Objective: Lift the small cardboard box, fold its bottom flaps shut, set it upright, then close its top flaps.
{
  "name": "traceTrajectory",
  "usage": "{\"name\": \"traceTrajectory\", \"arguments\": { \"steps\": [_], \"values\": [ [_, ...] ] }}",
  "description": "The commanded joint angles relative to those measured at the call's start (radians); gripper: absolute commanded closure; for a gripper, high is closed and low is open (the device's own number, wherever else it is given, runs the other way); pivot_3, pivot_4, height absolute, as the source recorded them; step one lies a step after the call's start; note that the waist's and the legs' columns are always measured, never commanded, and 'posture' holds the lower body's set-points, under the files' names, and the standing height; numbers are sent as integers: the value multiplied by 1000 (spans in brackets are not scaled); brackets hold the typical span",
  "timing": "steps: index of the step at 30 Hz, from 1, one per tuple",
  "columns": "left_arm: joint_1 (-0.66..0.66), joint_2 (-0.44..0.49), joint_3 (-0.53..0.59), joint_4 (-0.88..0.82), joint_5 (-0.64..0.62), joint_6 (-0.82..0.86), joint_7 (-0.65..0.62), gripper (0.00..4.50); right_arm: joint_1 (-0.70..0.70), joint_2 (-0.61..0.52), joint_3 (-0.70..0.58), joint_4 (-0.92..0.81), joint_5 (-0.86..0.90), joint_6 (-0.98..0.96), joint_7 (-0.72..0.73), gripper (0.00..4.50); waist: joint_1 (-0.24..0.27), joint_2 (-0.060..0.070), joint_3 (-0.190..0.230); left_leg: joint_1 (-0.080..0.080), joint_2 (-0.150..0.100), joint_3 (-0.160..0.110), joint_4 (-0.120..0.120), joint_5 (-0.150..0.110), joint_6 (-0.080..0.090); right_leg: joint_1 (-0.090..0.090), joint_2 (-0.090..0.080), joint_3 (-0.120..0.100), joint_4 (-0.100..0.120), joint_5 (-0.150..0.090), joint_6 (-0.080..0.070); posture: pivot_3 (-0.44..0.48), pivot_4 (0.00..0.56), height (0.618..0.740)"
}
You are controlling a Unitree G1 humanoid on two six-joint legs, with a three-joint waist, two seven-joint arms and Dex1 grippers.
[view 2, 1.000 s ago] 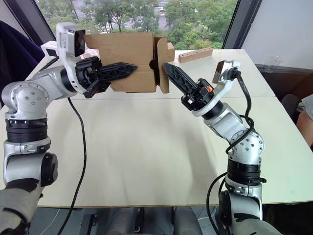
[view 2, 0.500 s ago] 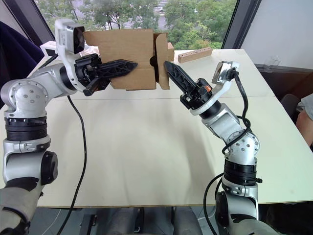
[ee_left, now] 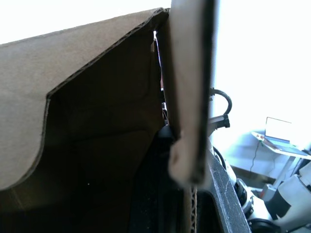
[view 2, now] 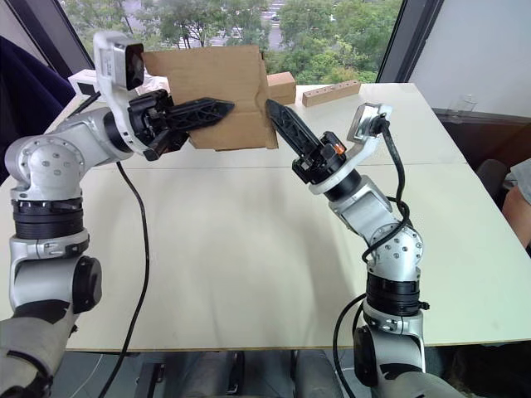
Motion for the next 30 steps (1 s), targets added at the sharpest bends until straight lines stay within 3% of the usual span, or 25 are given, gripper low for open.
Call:
{"name": "traceTrajectory", "arguments": {
  "steps": [1, 15, 27, 28, 30],
  "values": [
    [-13, -17, 20, -8, -13, -19, 5, 4500, -28, 43, 40, -40, -11, -17, -12, 3913, -1, 0, 0, 0, 0, 0, 0, 0, 0, 0, 0, 0, 0, 0, 0, 0, 150, 740],
    [-12, -35, 31, 1, -2, -40, 19, 4500, -5, 93, 83, -73, 12, 2, -11, 3913, 0, 0, 0, 0, 0, 0, 0, 0, 0, 0, 0, 0, 0, 0, 0, 0, 150, 740],
    [-15, -23, 36, 18, -1, -40, 13, 4500, 44, 65, 23, -101, 122, -4, -35, 3913, -2, 0, 0, 0, 0, 0, 0, 0, 0, 0, 0, 0, 0, 0, 0, 0, 150, 740],
    [-13, -24, 36, 17, -2, -41, 13, 4500, 46, 67, 22, -101, 127, -8, -35, 4434, -2, 0, 0, 0, 0, 0, 0, 0, 0, -1, 0, 0, 0, 0, 0, 0, 150, 740],
    [-11, -24, 35, 15, -4, -39, 14, 4500, 50, 71, 22, -101, 132, -15, -36, 4484, -1, 0, 0, 0, 0, 0, 0, 0, 0, -1, 0, 0, 0, 0, 0, 0, 150, 740]
  ]
}}
